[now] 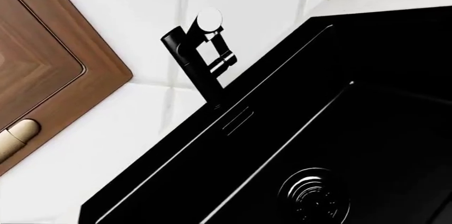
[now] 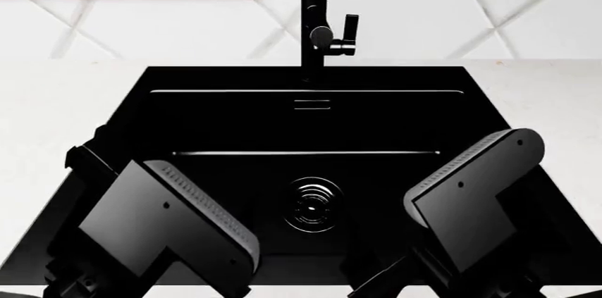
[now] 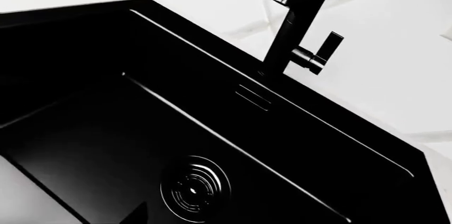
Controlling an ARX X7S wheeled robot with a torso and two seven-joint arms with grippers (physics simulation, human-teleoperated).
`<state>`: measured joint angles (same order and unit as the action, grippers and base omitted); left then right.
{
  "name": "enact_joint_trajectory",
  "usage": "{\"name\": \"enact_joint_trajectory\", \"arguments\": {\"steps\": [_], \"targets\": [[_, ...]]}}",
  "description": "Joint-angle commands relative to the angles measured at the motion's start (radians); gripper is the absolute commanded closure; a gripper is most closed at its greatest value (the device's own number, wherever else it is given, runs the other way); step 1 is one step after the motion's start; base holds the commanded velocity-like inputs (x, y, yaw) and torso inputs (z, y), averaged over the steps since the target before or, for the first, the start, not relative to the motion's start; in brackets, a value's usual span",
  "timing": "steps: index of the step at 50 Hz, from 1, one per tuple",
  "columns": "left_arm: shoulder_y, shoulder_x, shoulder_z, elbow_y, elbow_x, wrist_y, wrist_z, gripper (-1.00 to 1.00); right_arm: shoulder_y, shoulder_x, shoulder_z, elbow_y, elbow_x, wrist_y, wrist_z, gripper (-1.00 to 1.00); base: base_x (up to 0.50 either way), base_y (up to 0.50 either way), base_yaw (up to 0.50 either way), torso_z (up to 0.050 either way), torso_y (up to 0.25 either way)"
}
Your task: Pick and place the shaker into the drawer. Then close the cabinet.
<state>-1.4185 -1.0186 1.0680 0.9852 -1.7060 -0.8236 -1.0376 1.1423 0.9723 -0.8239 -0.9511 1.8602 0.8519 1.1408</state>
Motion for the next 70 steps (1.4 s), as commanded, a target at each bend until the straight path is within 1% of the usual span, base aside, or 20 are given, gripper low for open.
{"name": "enact_joint_trajectory", "arguments": {"steps": [1, 4, 14, 25, 29, 35, 43, 47, 49, 53, 56, 58, 60, 62, 64, 66, 70], "targets": [[0.008, -0.008, -0.004, 0.008, 0.004, 0.005, 0.002, -1.0, -0.003, -0.003, 0.002, -0.005, 0.002, -0.005, 0.006, -1.0, 0.0, 0.0, 0.0, 0.0, 0.0], [0.009, -0.011, -0.006, 0.01, 0.004, 0.007, 0.002, -1.0, -0.004, -0.005, -0.002, -0.001, 0.005, -0.003, 0.009, -1.0, 0.02, 0.0, 0.0, 0.0, 0.0], [0.015, -0.015, -0.008, 0.014, 0.005, 0.011, 0.0, -1.0, -0.011, -0.005, 0.0, -0.004, 0.002, -0.006, 0.006, -1.0, 0.48, 0.0, 0.0, 0.0, 0.0], [0.003, -0.021, -0.027, 0.005, 0.009, 0.022, -0.002, -1.0, -0.009, 0.004, 0.009, -0.009, 0.007, -0.011, 0.003, -1.0, 0.0, 0.0, 0.0, 0.0, 0.001], [-0.091, -0.032, -0.093, -0.04, -0.011, 0.041, -0.013, -1.0, -0.002, 0.006, 0.013, -0.006, 0.012, -0.012, 0.002, -1.0, 0.0, 0.0, 0.0, 0.0, 0.0], [-0.248, -0.03, -0.167, -0.107, -0.018, 0.017, -0.08, -1.0, 0.008, 0.011, 0.021, -0.007, 0.023, -0.015, 0.0, -1.0, 0.0, 0.0, 0.0, 0.0, 0.0], [-0.445, -0.017, -0.212, -0.135, 0.011, -0.091, -0.21, -1.0, 0.016, 0.024, 0.033, -0.009, 0.034, -0.021, -0.005, -1.0, 0.0, 0.0, 0.0, 0.0, 0.0], [-0.539, -0.021, -0.241, -0.155, 0.058, -0.143, -0.235, -1.0, 0.016, 0.024, 0.035, -0.014, 0.037, -0.024, -0.001, -1.0, 0.0, 0.0, 0.0, 0.0, 0.0], [-0.565, -0.025, -0.253, -0.168, 0.077, -0.155, -0.225, -1.0, 0.017, 0.024, 0.036, -0.016, 0.039, -0.025, 0.002, -1.0, 0.0, 0.0, 0.0, 0.0, 0.0], [-0.599, -0.033, -0.28, -0.173, 0.169, -0.162, -0.192, -1.0, 0.016, 0.027, 0.039, -0.017, 0.039, -0.027, 0.001, -1.0, 0.0, 0.0, 0.0, 0.0, 0.0], [-0.635, -0.025, -0.293, -0.157, 0.244, -0.174, -0.159, -1.0, 0.012, 0.029, 0.041, -0.016, 0.035, -0.028, -0.004, -1.0, 0.0, 0.0, 0.0, 0.0, 0.0], [-0.657, -0.012, -0.293, -0.16, 0.285, -0.187, -0.133, -1.0, 0.009, 0.03, 0.043, -0.012, 0.03, -0.028, -0.01, -1.0, 0.0, 0.0, 0.0, 0.0, 0.0], [-0.678, 0.002, -0.293, -0.169, 0.359, -0.188, -0.092, -1.0, 0.006, 0.031, 0.046, -0.009, 0.026, -0.029, -0.017, -1.0, 0.0, 0.0, 0.0, 0.0, 0.0], [-0.679, 0.015, -0.305, -0.205, 0.393, -0.152, -0.037, -1.0, 0.006, 0.033, 0.048, -0.008, 0.024, -0.03, -0.019, -1.0, 0.0, 0.0, 0.0, 0.0, 0.0], [-0.691, 0.039, -0.299, -0.237, 0.468, -0.134, 0.013, -1.0, 0.008, 0.037, 0.051, -0.007, 0.027, -0.03, -0.022, -1.0, 0.0, 0.0, 0.0, 0.0, 0.0], [-0.701, 0.061, -0.303, -0.273, 0.523, -0.105, 0.045, -1.0, 0.012, 0.042, 0.054, -0.009, 0.033, -0.032, -0.021, -1.0, 0.0, 0.0, 0.0, 0.0, 0.0], [-0.753, 0.113, -0.28, -0.339, 0.626, -0.099, 0.109, -1.0, 0.006, 0.053, 0.062, -0.013, 0.03, -0.036, -0.03, -1.0, 0.0, 0.0, 0.0, 0.0, 0.0]]}}
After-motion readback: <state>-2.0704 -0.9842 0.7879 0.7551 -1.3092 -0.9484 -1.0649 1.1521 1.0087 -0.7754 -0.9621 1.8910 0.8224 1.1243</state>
